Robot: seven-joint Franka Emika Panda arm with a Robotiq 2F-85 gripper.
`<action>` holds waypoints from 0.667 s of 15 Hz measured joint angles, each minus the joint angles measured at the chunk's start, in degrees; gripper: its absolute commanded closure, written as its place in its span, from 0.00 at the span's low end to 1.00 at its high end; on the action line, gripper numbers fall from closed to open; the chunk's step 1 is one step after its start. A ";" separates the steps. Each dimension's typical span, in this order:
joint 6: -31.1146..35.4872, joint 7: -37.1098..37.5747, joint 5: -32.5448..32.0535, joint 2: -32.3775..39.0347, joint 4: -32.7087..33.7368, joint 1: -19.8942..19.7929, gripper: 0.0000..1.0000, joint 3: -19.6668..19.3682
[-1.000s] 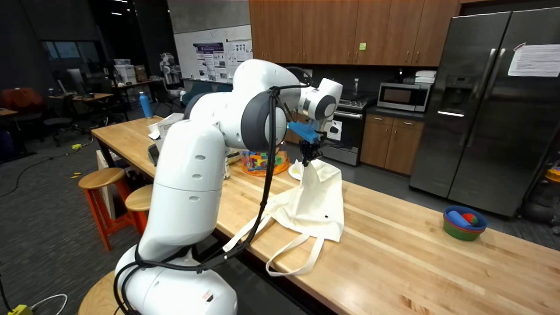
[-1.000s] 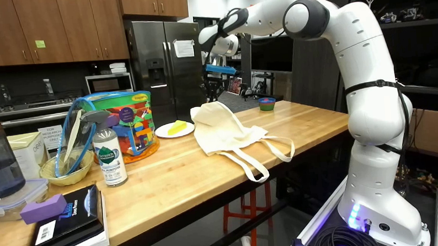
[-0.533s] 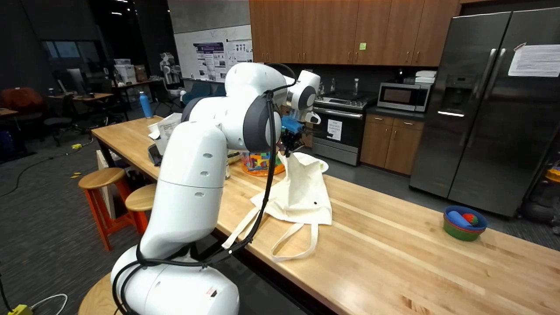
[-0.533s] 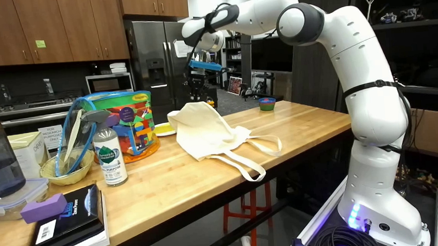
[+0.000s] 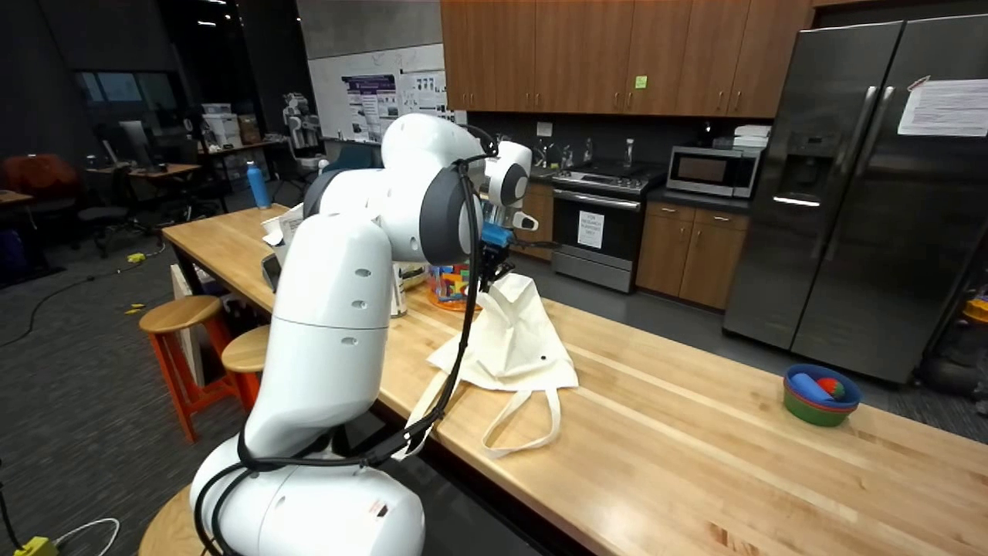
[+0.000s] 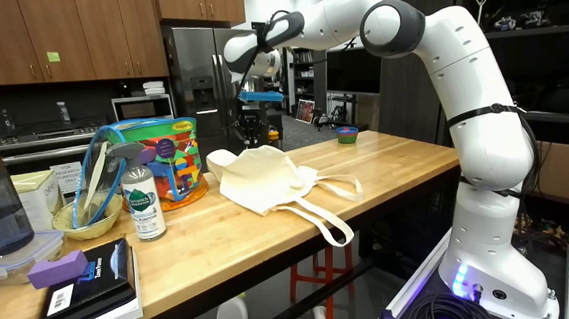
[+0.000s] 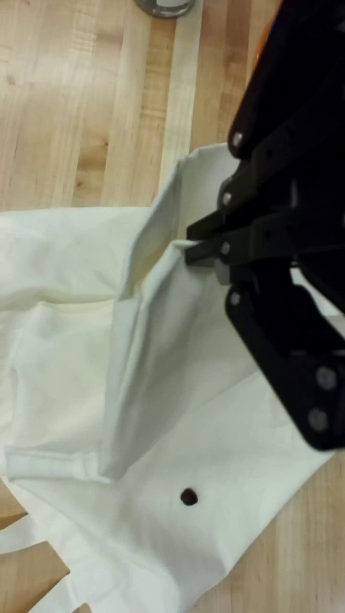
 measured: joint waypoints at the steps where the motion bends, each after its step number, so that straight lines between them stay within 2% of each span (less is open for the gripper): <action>1: 0.63 -0.29 -0.05 -0.47 -1.71 -0.29 0.99 -0.24; 10: 10.01 -1.71 2.16 -10.74 -23.42 -8.43 0.99 -4.97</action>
